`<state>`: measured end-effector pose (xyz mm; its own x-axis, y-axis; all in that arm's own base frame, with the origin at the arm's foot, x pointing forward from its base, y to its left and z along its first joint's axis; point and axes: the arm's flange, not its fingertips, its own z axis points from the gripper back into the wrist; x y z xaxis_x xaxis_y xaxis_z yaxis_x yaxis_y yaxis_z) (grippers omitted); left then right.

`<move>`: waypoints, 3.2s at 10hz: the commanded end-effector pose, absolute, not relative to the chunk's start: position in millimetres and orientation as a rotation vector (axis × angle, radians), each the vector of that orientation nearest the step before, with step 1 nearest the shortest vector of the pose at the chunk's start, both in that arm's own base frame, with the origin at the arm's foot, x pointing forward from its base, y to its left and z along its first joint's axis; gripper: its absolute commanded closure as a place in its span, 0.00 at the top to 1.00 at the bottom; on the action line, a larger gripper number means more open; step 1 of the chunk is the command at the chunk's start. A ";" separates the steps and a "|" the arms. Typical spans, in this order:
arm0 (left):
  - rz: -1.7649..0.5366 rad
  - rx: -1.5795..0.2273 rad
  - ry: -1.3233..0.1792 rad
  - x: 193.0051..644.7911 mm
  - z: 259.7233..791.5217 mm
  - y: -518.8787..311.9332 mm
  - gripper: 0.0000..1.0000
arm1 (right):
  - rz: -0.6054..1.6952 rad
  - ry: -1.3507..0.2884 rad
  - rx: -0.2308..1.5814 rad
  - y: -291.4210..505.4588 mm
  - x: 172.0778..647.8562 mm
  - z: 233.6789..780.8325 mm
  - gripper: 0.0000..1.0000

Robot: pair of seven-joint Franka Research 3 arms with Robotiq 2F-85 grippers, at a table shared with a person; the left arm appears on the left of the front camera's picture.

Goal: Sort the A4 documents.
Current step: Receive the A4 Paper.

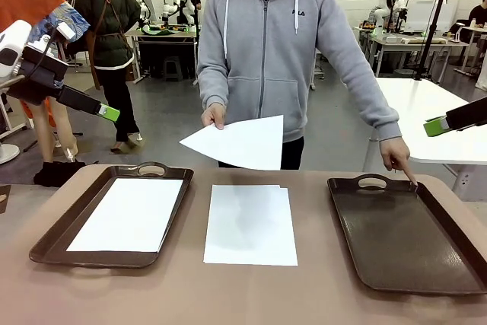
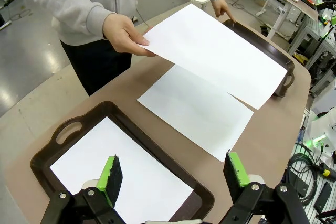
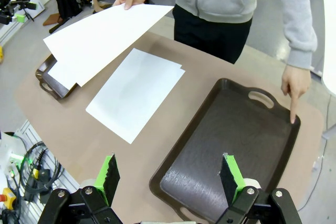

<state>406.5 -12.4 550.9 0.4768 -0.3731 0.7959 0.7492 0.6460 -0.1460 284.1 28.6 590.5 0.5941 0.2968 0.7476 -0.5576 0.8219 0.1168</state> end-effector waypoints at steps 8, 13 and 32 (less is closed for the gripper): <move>-0.724 -0.532 -0.814 407.0 550.5 -12.2 1.00 | 0.509 -0.791 0.359 28.6 284.1 590.5 1.00; -0.724 -0.532 -0.814 407.0 550.5 -12.2 1.00 | 0.224 -0.650 0.602 65.1 398.4 511.0 1.00; -0.724 -0.532 -0.814 407.0 550.5 -12.2 1.00 | -0.031 -0.112 1.390 212.8 506.4 389.0 1.00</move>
